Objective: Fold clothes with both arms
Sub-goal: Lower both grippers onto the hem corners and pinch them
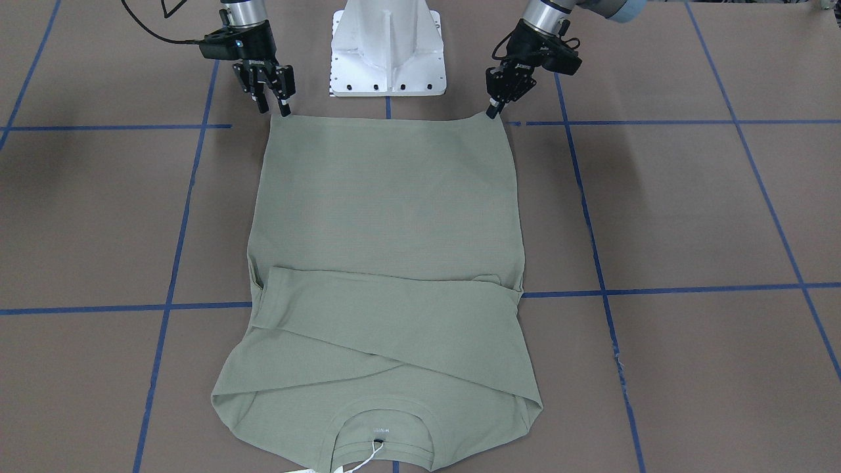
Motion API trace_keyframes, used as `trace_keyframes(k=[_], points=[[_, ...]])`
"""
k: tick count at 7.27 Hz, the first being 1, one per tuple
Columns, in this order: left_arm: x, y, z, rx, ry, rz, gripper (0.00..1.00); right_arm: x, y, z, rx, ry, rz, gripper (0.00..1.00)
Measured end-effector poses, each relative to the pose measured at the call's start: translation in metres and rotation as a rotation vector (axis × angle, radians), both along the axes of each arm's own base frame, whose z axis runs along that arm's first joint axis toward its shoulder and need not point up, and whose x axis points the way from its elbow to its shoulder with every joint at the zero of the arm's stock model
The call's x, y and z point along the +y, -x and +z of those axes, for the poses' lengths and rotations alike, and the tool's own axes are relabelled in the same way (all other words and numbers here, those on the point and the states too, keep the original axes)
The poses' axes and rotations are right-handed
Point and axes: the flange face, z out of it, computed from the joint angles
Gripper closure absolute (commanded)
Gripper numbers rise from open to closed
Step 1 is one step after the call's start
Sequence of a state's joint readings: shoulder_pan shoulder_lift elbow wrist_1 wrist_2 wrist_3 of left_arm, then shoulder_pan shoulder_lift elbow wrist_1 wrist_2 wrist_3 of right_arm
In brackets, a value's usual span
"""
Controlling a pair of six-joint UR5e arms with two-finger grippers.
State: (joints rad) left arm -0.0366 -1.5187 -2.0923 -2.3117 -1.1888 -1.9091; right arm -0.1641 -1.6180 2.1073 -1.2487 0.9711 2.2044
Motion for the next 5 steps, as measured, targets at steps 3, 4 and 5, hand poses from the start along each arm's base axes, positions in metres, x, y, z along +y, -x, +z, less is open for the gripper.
trace_keyframes(k=[3, 4, 5], points=[[-0.0001, 0.0001, 0.0002, 0.0, 0.001, 0.0, 1.0, 0.0005, 0.0023, -0.0006, 0.0, 0.001, -0.001, 0.94], [-0.0001, 0.0002, 0.0005, -0.001, 0.001, 0.0, 1.0, 0.0, 0.002, -0.0001, 0.002, 0.0, -0.002, 1.0], [0.0, 0.0002, 0.0007, -0.002, 0.001, 0.0, 1.0, -0.0009, 0.0013, 0.001, 0.005, -0.001, -0.002, 1.0]])
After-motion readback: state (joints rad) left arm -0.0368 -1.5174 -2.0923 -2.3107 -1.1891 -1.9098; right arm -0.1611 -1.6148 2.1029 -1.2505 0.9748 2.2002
